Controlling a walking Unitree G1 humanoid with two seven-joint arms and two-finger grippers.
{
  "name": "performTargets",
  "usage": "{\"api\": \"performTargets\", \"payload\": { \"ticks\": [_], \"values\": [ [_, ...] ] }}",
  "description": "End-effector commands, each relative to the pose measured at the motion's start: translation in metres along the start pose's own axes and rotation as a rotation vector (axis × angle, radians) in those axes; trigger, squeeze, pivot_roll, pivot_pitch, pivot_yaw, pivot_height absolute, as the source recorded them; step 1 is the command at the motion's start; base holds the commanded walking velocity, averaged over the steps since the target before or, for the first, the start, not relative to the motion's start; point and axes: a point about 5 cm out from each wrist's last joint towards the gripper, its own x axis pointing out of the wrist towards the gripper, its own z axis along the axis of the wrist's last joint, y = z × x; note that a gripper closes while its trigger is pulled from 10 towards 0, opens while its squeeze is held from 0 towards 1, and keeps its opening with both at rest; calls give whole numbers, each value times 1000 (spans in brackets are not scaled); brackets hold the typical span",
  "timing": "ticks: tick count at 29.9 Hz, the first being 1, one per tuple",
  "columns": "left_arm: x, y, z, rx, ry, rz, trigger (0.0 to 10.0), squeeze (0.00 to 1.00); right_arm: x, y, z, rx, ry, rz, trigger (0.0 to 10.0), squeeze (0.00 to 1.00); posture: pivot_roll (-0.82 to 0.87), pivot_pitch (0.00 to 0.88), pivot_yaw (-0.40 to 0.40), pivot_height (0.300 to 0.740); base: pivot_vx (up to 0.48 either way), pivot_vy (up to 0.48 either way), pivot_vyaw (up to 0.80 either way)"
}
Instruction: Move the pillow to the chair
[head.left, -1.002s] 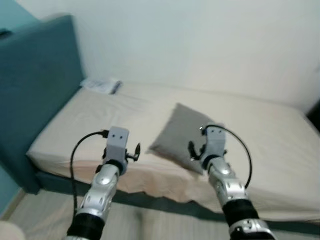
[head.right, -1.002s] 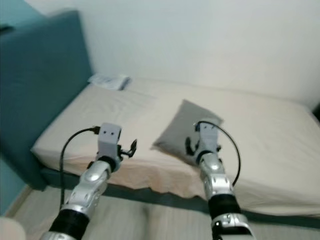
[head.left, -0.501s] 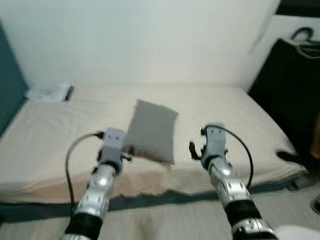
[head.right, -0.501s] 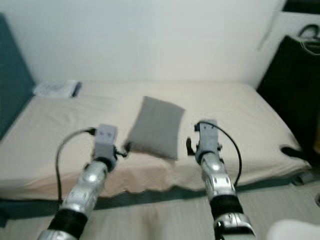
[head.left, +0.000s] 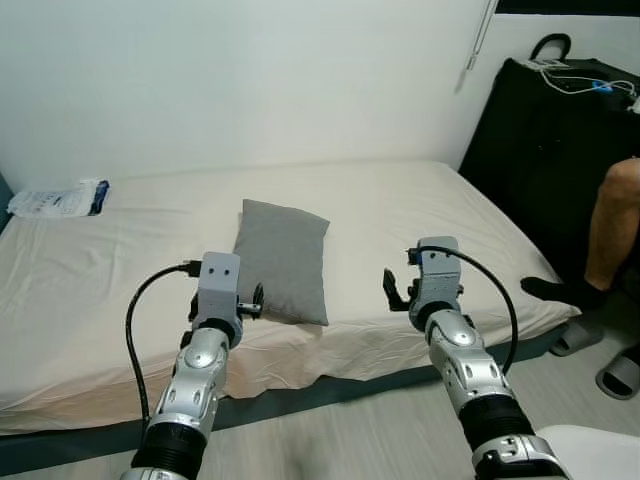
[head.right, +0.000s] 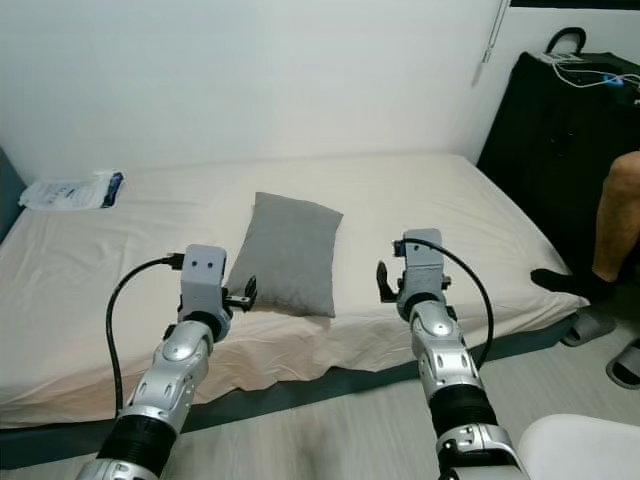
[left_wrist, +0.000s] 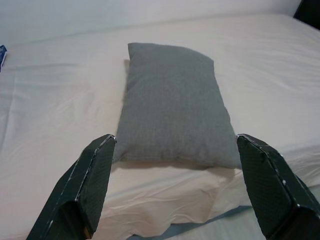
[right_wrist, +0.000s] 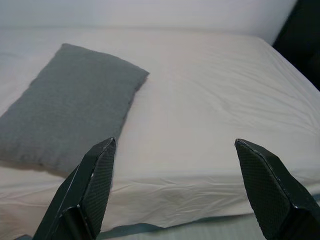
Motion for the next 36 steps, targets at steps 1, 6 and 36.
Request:
{"api": "performTargets", "payload": {
  "ticks": [1,6,36],
  "values": [
    [-1,-1,2,-10,-16,-10,10000,0,1,3,2,-10,-3,17,10000,0,-45,0,-51,740,311,0,0],
    [0,-6,2,-24,-20,-24,10000,0,1,6,1,-2,6,27,10000,0,-49,0,-50,740,340,0,0],
    [2,-10,3,-37,-30,-45,10000,0,1,3,-3,-40,32,47,10000,0,-66,0,-63,740,372,0,0]
  ]
}}
